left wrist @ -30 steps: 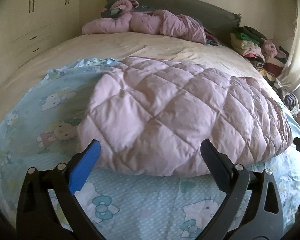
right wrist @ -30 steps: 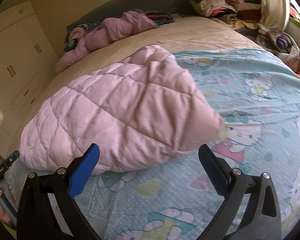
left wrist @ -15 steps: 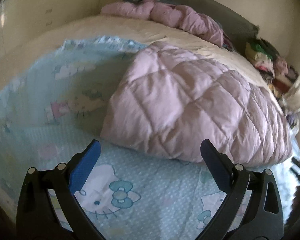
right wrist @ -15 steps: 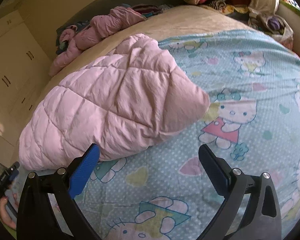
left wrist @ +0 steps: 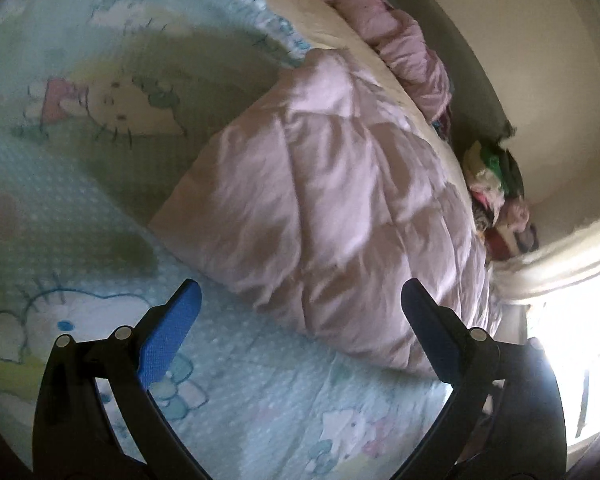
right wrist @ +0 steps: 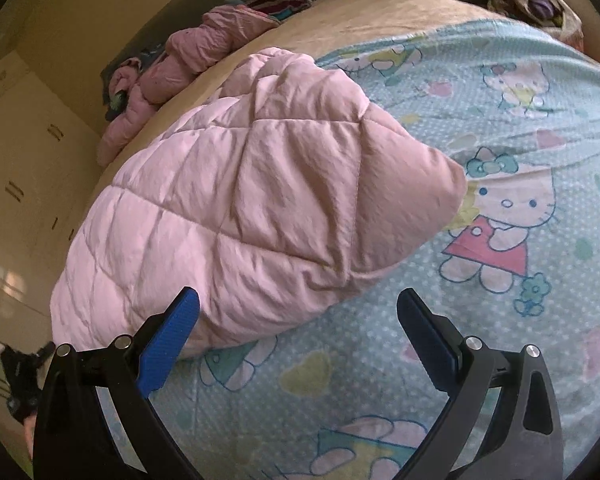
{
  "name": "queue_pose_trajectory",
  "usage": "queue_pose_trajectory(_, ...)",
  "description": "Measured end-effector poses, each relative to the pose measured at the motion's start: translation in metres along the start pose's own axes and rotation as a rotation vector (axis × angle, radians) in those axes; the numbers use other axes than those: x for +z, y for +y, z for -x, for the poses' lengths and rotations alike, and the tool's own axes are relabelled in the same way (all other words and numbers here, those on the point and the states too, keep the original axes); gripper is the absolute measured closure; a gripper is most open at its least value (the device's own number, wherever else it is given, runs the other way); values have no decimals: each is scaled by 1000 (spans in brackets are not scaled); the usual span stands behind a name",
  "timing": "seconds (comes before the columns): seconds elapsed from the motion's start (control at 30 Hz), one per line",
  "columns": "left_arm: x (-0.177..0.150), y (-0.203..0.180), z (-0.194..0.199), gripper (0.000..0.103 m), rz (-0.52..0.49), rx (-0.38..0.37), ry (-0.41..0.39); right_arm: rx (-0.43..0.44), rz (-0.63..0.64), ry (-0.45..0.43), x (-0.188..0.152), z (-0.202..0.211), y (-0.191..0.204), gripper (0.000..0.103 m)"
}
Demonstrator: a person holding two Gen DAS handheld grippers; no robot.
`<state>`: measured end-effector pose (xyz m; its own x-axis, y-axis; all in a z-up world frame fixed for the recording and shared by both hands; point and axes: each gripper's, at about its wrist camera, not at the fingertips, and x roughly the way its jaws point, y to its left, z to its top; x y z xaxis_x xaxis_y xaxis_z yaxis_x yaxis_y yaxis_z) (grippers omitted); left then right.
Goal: Fold large clothes
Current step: 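Grasp the jacket bundle end with both tools and lift it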
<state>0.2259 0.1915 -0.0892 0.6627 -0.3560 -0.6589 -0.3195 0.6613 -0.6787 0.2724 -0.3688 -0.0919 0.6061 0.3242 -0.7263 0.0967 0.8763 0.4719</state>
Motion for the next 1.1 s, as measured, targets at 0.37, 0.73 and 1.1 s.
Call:
queue_pose_trajectory(0.37,31,3,-34,8,43,53,-27,76,-231,3,24,-22,-21,4)
queue_pose_trajectory(0.73,37,9,-44,8,53,22,-89,200,-389,-29,47,-55,-43,4)
queue_pose_trajectory(1.1,45,-10,-43,26,-22,85,-106,159,-195,-107,46,-40,-15,58)
